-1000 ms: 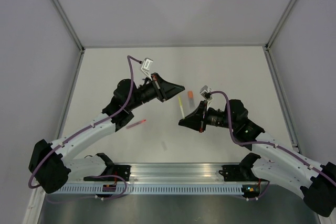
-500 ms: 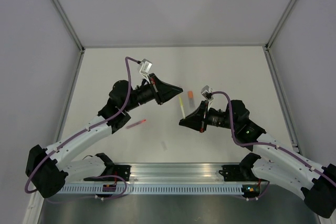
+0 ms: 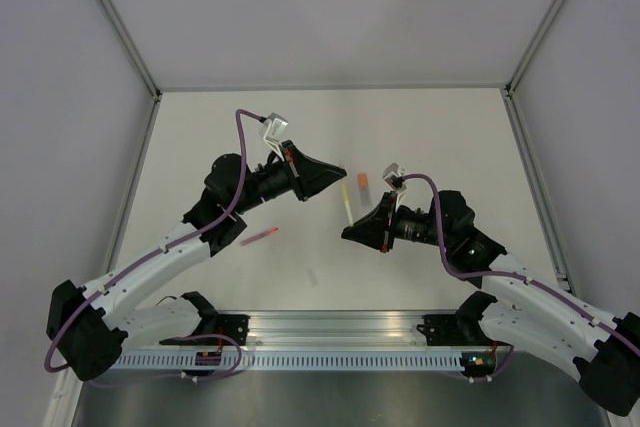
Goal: Insert the pens into the pen caps
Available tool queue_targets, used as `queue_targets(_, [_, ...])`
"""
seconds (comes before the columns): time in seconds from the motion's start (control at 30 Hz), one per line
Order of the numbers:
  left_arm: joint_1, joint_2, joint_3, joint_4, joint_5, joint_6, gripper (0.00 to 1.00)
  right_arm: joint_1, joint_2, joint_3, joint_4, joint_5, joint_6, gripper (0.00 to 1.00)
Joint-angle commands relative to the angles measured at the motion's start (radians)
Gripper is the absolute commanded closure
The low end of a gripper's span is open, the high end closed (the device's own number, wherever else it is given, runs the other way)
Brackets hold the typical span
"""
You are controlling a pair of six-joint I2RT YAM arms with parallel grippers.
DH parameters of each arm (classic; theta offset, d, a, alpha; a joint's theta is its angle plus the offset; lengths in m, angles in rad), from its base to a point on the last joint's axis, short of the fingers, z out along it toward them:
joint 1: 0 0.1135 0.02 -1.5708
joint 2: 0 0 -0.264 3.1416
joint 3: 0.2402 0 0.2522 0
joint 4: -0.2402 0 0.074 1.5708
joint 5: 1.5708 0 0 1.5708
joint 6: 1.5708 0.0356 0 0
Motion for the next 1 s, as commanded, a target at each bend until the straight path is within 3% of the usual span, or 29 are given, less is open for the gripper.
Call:
queue_targets(0.0, [-0.003,-0.025,0.028,0.001,-0.026,0.047,0.98,0.004,-0.016,0.009,0.019,0.010,-0.014,1.00])
queue_targets(0.97, [-0.002,-0.031,-0.012,-0.001,-0.037,0.051,0.98,0.004,-0.023,0.014,0.002,0.030,-0.020,1.00])
